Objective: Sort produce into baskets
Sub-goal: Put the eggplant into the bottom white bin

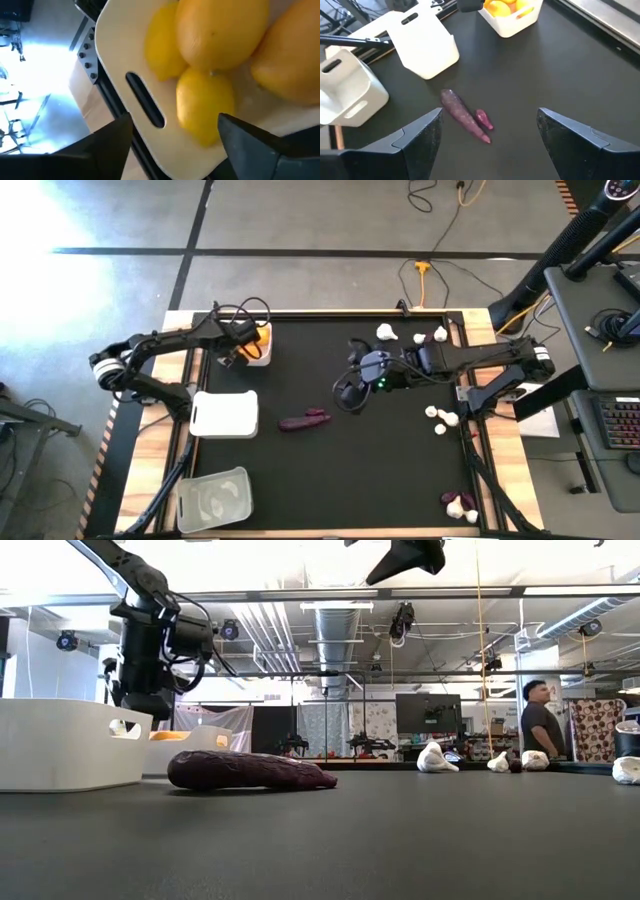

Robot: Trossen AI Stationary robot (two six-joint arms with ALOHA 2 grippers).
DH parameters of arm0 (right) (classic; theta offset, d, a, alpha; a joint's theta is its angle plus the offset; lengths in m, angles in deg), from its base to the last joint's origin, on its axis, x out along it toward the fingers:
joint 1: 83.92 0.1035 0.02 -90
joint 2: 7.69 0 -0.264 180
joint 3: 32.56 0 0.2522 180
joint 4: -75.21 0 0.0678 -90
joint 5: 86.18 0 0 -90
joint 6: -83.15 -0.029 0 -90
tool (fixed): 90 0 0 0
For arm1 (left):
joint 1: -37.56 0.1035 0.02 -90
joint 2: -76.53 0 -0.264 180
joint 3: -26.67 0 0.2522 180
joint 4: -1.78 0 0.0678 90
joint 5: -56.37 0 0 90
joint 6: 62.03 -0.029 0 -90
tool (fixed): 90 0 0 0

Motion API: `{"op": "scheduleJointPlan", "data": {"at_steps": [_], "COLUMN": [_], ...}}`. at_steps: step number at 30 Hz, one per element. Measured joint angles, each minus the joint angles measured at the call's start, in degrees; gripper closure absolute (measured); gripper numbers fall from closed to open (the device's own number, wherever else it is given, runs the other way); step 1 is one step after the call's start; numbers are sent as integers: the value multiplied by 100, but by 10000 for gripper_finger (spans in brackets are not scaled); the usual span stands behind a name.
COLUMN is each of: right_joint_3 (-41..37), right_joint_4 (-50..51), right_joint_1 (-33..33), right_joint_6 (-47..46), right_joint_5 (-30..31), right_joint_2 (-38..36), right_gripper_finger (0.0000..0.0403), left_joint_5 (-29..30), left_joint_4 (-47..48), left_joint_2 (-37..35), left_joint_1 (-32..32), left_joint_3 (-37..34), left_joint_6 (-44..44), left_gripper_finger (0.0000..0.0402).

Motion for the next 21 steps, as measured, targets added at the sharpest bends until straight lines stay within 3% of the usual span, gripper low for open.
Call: {"op": "scheduleJointPlan", "data": {"at_steps": [3,9,12,18,21], "right_joint_3": [0,0,0,-4,-4], "right_joint_4": [-96,-326,-350,-395,-414], "right_joint_1": [39,61,61,61,47], "right_joint_6": [-94,-100,-215,-486,-515], "right_joint_5": [72,163,161,152,149], "right_joint_2": [-2,145,299,711,975], "right_gripper_finger": [99,105,104,97,97], "left_joint_5": [-87,-1357,-2089,-4096,-4416], "left_joint_4": [263,154,-402,-2015,-2226], "left_joint_2": [-71,-612,-1107,-1912,-2005], "left_joint_1": [-14,-437,-814,-1705,-2325], "left_joint_3": [26,270,368,248,200], "left_joint_6": [90,150,200,333,268], "left_gripper_finger": [109,98,98,98,98]}}
